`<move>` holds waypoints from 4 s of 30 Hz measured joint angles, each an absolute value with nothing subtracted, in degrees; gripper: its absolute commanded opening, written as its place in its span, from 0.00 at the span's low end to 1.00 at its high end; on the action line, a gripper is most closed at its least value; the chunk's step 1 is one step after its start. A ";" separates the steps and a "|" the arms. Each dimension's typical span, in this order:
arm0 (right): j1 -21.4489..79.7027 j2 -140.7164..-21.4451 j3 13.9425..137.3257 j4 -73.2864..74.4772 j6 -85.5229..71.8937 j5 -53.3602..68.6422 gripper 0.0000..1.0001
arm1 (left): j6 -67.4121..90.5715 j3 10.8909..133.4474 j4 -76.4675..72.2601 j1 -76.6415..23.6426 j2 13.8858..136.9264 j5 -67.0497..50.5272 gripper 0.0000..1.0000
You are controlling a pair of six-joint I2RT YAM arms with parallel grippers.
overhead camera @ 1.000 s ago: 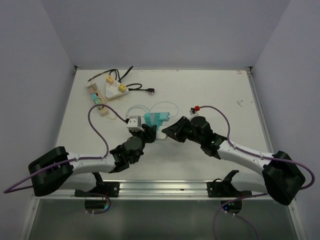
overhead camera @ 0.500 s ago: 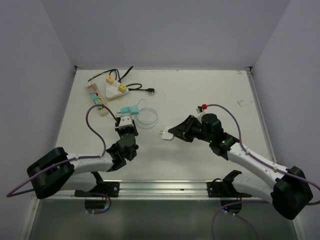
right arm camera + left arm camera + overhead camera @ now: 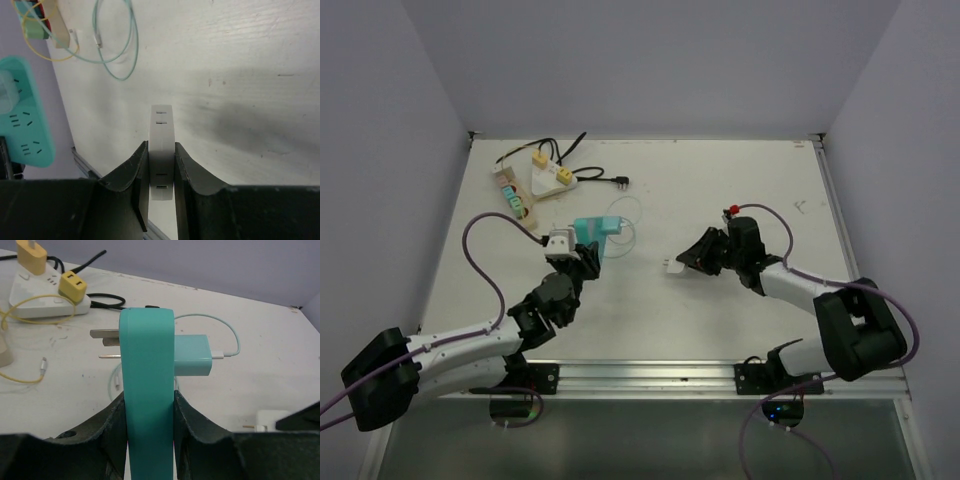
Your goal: Pull the plug off the socket
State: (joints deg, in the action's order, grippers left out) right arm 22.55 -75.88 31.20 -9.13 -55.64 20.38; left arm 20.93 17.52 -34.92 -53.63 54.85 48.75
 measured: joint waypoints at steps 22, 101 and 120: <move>12.78 -88.88 30.65 -23.42 -49.39 26.22 0.90 | 26.61 13.17 -30.70 -53.63 55.11 33.50 0.00; 39.44 -85.56 45.28 -13.89 -36.36 17.98 0.00 | 27.88 42.11 11.11 -53.10 53.80 20.86 0.88; 39.46 -80.88 43.51 -14.96 -19.27 25.26 0.00 | 32.86 44.16 18.24 -44.36 64.40 3.66 0.68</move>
State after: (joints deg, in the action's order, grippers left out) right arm 39.46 -80.88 43.51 -14.96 -19.27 25.26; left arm 32.86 44.16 18.24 -44.36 64.40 3.66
